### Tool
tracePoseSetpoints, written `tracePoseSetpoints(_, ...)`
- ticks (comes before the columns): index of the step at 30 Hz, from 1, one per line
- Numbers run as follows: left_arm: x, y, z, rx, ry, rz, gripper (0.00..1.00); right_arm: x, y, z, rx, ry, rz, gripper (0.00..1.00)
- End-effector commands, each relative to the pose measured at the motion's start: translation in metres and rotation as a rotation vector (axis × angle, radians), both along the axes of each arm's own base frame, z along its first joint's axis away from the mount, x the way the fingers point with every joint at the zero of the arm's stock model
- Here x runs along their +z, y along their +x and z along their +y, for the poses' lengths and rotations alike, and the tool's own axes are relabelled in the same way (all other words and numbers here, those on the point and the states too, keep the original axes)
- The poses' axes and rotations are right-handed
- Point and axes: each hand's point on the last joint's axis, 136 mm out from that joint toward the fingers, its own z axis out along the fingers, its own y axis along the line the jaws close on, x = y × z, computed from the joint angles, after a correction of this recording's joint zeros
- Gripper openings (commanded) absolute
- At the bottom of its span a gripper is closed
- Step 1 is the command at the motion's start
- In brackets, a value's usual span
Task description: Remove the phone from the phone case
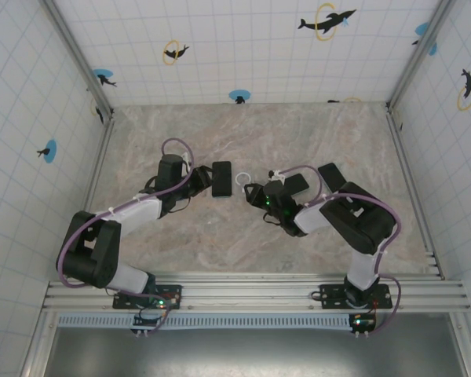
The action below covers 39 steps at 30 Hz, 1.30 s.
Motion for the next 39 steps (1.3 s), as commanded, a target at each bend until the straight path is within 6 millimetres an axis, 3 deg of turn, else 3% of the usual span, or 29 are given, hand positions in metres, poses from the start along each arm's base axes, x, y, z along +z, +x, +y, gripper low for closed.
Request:
tracePoseSetpoints(1, 0.006, 0.003, -0.002, -0.044, 0.016, -0.025, 0.65, 0.014, 0.002, -0.013, -0.009, -0.051, -0.031, 0.54)
tracePoseSetpoints(10, 0.011, -0.005, -0.004, -0.080, 0.013, -0.040, 0.70, 0.024, 0.007, -0.071, -0.067, -0.284, 0.022, 0.68)
tracePoseSetpoints(15, 0.012, -0.010, -0.010, -0.101, -0.018, -0.045, 0.74, 0.020, 0.006, -0.117, -0.156, -0.384, 0.177, 0.73)
tracePoseSetpoints(20, 0.012, -0.010, -0.012, -0.108, -0.018, -0.049, 0.76, 0.017, -0.004, -0.144, -0.241, -0.411, 0.308, 0.76)
tracePoseSetpoints(22, 0.013, -0.010, -0.012, -0.112, -0.019, -0.051, 0.79, 0.016, -0.008, -0.147, -0.268, -0.387, 0.333, 0.87)
tracePoseSetpoints(29, 0.013, -0.010, -0.012, -0.123, -0.004, -0.055, 0.79, 0.009, -0.004, -0.138, -0.315, -0.316, 0.409, 0.95)
tracePoseSetpoints(39, 0.014, -0.013, -0.010, -0.127, 0.009, -0.062, 0.80, -0.004, 0.007, -0.119, -0.327, -0.279, 0.460, 0.95)
